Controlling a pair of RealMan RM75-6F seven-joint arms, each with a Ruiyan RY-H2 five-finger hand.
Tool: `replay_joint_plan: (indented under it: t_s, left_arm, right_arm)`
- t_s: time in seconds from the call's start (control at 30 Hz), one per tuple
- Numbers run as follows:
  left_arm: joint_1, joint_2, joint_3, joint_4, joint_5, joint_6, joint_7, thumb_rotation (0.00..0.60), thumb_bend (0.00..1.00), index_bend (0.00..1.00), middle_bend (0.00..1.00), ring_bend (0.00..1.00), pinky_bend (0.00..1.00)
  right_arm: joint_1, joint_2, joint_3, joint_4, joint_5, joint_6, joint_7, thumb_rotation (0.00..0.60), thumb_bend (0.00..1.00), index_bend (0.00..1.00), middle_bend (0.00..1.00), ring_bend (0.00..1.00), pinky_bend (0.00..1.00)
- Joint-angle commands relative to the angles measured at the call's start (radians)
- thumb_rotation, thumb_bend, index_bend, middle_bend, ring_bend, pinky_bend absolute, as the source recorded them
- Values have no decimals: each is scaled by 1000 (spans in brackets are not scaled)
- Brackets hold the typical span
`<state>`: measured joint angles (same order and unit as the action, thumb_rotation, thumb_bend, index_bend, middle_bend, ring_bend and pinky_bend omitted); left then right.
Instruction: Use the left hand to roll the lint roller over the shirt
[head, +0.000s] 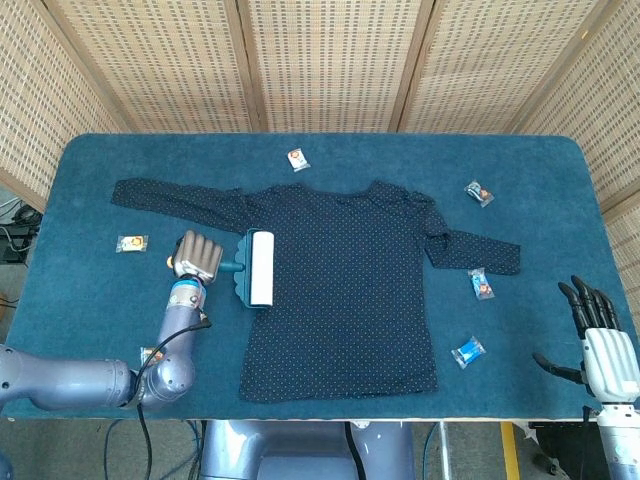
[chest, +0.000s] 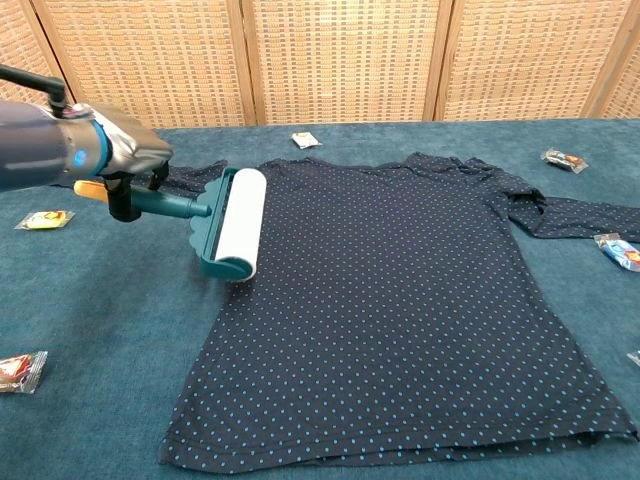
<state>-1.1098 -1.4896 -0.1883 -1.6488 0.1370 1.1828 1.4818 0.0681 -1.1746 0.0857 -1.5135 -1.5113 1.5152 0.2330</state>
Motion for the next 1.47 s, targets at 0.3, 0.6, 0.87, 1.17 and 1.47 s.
replay_joint_plan:
  t_s: [0.3, 0.6, 0.87, 1.17, 1.47]
  left_arm:
    - [132, 99, 83, -66, 267, -37, -300, 600, 559, 302, 359, 422, 432]
    - [155, 174, 111, -132, 209, -44, -349, 600, 341, 1, 15, 63, 154]
    - [276, 210, 107, -180, 429, -6, -633, 600, 298, 0, 0, 0, 0]
    - [576, 148, 244, -64, 1092, 322, -1112, 600, 240, 0, 0, 0, 0]
    - [738, 134, 333, 30, 1263, 469, -1251, 600, 140, 0, 0, 0, 0]
  right_arm:
    - [-5, -4, -1, -8, -7, 15, -28, 600, 121, 18, 0, 0, 0]
    - [-6, -8, -4, -13, -18, 24, -46, 600, 121, 18, 0, 0, 0]
    - [-5, -12, -7, -12, -20, 20, -63, 600, 121, 8, 0, 0, 0]
    - [-9, -13, -1, -13, -22, 39, -87, 600, 121, 0, 0, 0, 0]
    - [-14, -18, 0, -23, -30, 59, -132, 600, 121, 0, 0, 0, 0]
